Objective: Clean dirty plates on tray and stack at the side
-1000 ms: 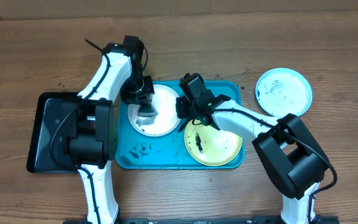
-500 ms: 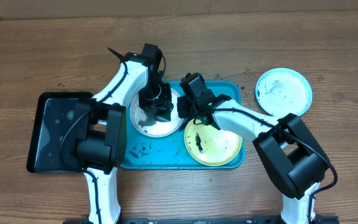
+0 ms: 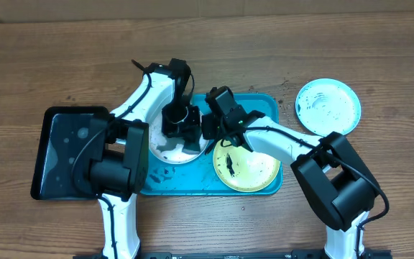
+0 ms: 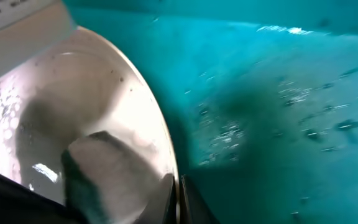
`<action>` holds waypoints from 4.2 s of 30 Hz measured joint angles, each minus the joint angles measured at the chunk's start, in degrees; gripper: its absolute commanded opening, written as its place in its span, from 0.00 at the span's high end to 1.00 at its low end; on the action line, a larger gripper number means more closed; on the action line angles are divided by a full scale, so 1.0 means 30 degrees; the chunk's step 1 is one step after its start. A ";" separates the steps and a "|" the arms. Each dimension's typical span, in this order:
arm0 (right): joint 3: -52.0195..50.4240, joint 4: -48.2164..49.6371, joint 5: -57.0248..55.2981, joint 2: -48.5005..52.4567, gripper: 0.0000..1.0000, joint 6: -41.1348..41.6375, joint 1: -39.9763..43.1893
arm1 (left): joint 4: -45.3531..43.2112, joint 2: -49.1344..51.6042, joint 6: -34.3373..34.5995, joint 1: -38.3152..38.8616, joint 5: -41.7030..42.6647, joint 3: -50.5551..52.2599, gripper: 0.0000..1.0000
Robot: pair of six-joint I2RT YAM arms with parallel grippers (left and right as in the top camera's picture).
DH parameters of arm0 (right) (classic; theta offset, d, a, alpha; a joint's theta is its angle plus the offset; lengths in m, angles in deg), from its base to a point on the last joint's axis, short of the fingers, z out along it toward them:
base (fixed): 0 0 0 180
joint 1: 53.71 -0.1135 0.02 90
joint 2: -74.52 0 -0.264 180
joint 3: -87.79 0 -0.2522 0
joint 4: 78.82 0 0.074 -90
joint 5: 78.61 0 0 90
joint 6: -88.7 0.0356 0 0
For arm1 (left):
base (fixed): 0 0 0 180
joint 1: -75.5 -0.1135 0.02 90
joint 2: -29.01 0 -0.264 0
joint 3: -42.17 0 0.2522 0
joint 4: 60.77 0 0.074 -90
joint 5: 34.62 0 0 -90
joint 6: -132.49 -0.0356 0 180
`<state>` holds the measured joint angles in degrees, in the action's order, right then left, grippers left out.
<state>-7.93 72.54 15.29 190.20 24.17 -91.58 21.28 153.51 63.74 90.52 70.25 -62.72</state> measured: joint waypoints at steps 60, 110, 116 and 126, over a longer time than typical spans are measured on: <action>0.0138 0.0102 -0.0066 0.0000 0.96 0.0131 0.0095 | 0.2069 0.0357 0.3104 -0.4342 -0.4335 -0.2455 0.96; 0.1581 0.4743 -1.9176 -0.4437 0.96 -3.1423 -0.9107 | 0.4124 -0.8043 0.2863 -1.3136 -0.4109 -0.4503 0.96; 0.1581 0.4736 -1.9948 -0.4437 0.96 -3.2363 -0.9340 | 0.4124 -0.8043 0.2863 -1.3136 -0.4102 -0.4503 0.96; 0.1581 0.4743 -2.0582 -0.4437 0.96 -3.2581 -0.9340 | 0.4116 -0.8043 0.2856 -1.3136 -0.3963 -0.4503 0.96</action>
<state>-3.18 86.77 -46.46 176.89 -73.57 -119.60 33.63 129.38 72.31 51.11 58.36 -76.23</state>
